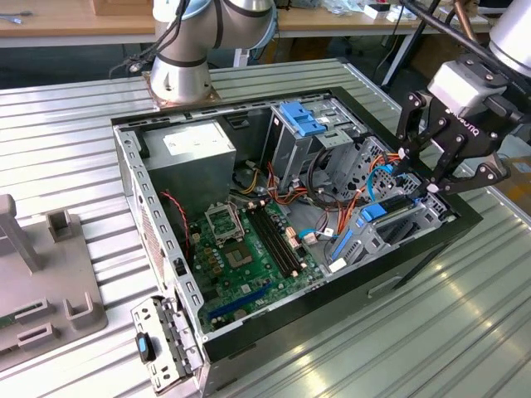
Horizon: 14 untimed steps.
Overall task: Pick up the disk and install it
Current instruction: 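Insert the disk into the insertion slot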
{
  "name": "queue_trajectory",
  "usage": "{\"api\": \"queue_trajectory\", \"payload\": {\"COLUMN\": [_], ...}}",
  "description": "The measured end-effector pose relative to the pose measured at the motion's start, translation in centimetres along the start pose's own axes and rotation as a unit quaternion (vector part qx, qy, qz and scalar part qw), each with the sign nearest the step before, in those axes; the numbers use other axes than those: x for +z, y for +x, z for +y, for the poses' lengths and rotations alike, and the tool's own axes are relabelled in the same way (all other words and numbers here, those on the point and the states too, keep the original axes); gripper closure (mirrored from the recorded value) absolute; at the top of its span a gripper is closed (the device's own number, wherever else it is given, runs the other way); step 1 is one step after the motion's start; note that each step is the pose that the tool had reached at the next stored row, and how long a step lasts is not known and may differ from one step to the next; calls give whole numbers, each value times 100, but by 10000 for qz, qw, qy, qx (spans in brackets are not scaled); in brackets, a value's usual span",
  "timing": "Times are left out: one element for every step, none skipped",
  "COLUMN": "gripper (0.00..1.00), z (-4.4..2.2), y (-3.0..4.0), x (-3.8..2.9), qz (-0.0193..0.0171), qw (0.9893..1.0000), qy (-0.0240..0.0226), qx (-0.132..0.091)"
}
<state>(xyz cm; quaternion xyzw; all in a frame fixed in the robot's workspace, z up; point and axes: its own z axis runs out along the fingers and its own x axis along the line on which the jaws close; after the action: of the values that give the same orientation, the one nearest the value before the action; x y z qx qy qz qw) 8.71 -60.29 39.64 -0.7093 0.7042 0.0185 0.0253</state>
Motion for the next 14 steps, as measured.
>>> {"api": "queue_trajectory", "payload": {"gripper": [56, 56, 56, 56, 56, 56, 56, 56, 56, 56, 56, 56, 56, 56], "z": [-28, -44, -57, -97, -117, -131, -163, -202, -207, -207, -208, -208, -211, -234], "y": [0, -3, -10, -27, -41, -54, -81, -112, -118, -118, -118, -119, -119, -121], "x": [15, 21, 23, 29, 32, 36, 42, 49, 50, 50, 50, 49, 49, 50], "qz": [0, 0, 1, 0, 0, 0, 0, -1, -1, 0, 0, 0, 0, 0], "qw": [10000, 10000, 10000, 10000, 10000, 10000, 10000, 10000, 10000, 10000, 10000, 10000, 10000, 10000], "qy": [0, 0, 0, 0, 0, 0, -1, -1, -1, -1, -1, -1, -1, -1], "qx": [0, 0, 0, 0, 0, 0, 0, 0, 0, 1, 1, 0, 0, 0]}}
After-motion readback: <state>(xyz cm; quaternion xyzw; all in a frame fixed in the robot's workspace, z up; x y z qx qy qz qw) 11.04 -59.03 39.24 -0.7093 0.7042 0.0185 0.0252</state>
